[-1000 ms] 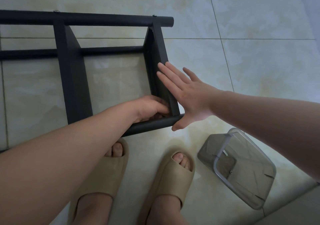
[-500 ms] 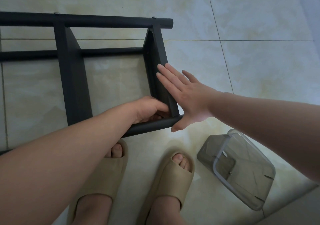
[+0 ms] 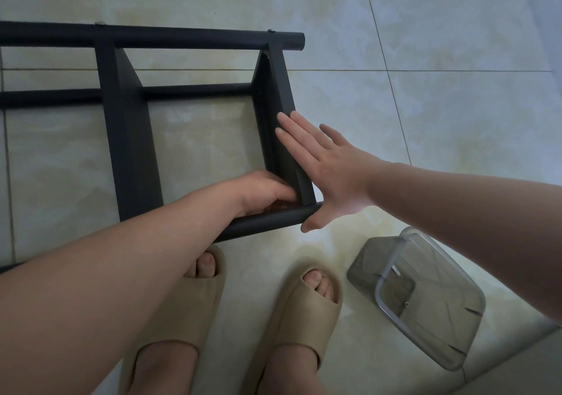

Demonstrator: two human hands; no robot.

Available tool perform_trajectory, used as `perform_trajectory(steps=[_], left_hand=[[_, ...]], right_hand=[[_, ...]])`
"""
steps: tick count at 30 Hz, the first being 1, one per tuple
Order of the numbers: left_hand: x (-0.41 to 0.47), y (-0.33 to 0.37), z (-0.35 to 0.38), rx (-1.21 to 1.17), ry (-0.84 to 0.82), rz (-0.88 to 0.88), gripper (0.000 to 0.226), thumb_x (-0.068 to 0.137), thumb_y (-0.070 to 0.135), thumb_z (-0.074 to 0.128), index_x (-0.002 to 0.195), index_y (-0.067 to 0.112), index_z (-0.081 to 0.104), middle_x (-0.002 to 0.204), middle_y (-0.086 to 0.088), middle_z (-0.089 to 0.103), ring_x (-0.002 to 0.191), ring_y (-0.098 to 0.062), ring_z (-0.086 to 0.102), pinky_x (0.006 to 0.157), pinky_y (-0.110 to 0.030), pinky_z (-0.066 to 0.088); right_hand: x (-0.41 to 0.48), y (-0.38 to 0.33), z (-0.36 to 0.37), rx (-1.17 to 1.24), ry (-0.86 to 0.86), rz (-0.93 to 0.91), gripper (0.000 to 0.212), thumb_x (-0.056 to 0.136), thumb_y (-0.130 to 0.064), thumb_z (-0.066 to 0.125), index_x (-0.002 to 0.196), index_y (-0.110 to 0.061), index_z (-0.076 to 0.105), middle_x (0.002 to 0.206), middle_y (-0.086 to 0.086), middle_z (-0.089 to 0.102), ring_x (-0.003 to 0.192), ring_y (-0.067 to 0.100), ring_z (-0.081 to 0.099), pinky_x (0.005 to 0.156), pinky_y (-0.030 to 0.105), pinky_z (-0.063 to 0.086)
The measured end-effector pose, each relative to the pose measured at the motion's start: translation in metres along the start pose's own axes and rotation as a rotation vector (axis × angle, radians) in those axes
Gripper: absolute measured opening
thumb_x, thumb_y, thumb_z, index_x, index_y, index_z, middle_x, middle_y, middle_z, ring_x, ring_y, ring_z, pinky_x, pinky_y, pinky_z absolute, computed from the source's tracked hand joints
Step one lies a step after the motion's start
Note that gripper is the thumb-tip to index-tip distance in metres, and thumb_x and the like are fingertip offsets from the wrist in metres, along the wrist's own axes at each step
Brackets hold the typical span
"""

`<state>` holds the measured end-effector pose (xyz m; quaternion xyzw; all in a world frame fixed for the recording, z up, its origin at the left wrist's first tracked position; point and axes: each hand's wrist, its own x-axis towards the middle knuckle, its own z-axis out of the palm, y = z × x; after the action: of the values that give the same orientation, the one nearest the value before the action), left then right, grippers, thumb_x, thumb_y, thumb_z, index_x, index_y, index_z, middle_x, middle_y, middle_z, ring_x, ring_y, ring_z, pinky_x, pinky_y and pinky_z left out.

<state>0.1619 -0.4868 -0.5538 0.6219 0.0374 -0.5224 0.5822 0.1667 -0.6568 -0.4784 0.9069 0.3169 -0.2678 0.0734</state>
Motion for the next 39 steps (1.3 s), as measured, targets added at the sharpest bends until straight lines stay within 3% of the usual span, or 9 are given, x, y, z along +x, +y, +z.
perform_trajectory(steps=[6,12,17,20,26,32,35,39], left_hand=[[-0.0002,0.0,-0.0001,-0.085,-0.039,0.019,0.019,0.09,-0.003,0.063,0.075,0.009,0.063,0.053,0.0,0.058,0.05,-0.011,0.053,0.049,-0.02,0.044],[0.0005,0.0001,-0.0011,-0.155,-0.076,0.016,0.022,0.09,-0.008,0.058,0.076,0.008,0.063,0.057,-0.002,0.061,0.054,-0.013,0.057,0.054,-0.021,0.048],[-0.0003,0.0017,0.0019,-0.136,-0.118,0.026,0.023,0.091,-0.006,0.052,0.078,0.005,0.067,0.071,-0.009,0.068,0.068,-0.02,0.067,0.067,-0.027,0.055],[0.0006,-0.0001,0.0019,-0.042,-0.063,0.044,0.016,0.093,0.005,0.059,0.08,0.008,0.069,0.081,-0.013,0.067,0.083,-0.028,0.062,0.083,-0.038,0.049],[0.0025,-0.0025,-0.0005,0.007,-0.041,0.057,0.017,0.09,0.003,0.065,0.077,0.013,0.068,0.063,0.0,0.066,0.063,-0.018,0.06,0.067,-0.029,0.048],[0.002,-0.0018,0.0,-0.097,-0.077,0.05,0.023,0.09,-0.005,0.061,0.075,0.01,0.067,0.068,-0.006,0.066,0.068,-0.022,0.062,0.076,-0.036,0.048],[0.0009,-0.0005,0.0002,-0.155,-0.116,0.041,0.026,0.091,-0.008,0.055,0.074,0.009,0.066,0.07,-0.008,0.068,0.071,-0.023,0.065,0.072,-0.032,0.052],[-0.001,0.001,0.0016,-0.05,-0.075,0.041,0.014,0.093,0.005,0.059,0.085,0.006,0.069,0.082,-0.011,0.071,0.08,-0.025,0.067,0.08,-0.034,0.052]], right_hand=[[0.0,0.0,0.0001,-0.003,0.004,0.0,0.148,0.055,-0.097,0.046,0.158,-0.013,-0.02,0.164,0.001,-0.032,0.151,0.018,-0.03,0.123,0.054,0.008],[-0.0004,-0.0004,-0.0003,0.009,0.005,0.002,0.148,0.055,-0.096,0.048,0.158,-0.015,-0.02,0.163,0.0,-0.034,0.149,0.016,-0.033,0.123,0.053,0.006],[-0.0004,-0.0006,-0.0004,0.01,0.005,0.005,0.148,0.055,-0.096,0.049,0.158,-0.014,-0.02,0.164,0.0,-0.033,0.15,0.017,-0.032,0.123,0.052,0.006],[-0.0002,-0.0005,-0.0002,0.014,0.001,0.003,0.149,0.055,-0.096,0.049,0.158,-0.015,-0.021,0.162,-0.001,-0.036,0.15,0.016,-0.032,0.123,0.052,0.006],[-0.0001,-0.0005,-0.0003,0.021,-0.005,0.003,0.149,0.055,-0.096,0.049,0.158,-0.016,-0.021,0.158,-0.004,-0.042,0.149,0.016,-0.033,0.124,0.052,0.006],[-0.0002,-0.0013,-0.0005,0.018,-0.01,0.005,0.149,0.055,-0.096,0.051,0.157,-0.015,-0.022,0.157,-0.004,-0.042,0.148,0.016,-0.034,0.124,0.052,0.007],[-0.0003,-0.0015,-0.0009,0.019,-0.007,0.005,0.149,0.055,-0.096,0.051,0.158,-0.015,-0.021,0.162,-0.001,-0.037,0.148,0.016,-0.034,0.124,0.051,0.007],[-0.0004,-0.0016,-0.0011,0.019,-0.003,0.004,0.149,0.055,-0.096,0.05,0.158,-0.014,-0.021,0.161,-0.001,-0.038,0.148,0.015,-0.034,0.124,0.051,0.007]])
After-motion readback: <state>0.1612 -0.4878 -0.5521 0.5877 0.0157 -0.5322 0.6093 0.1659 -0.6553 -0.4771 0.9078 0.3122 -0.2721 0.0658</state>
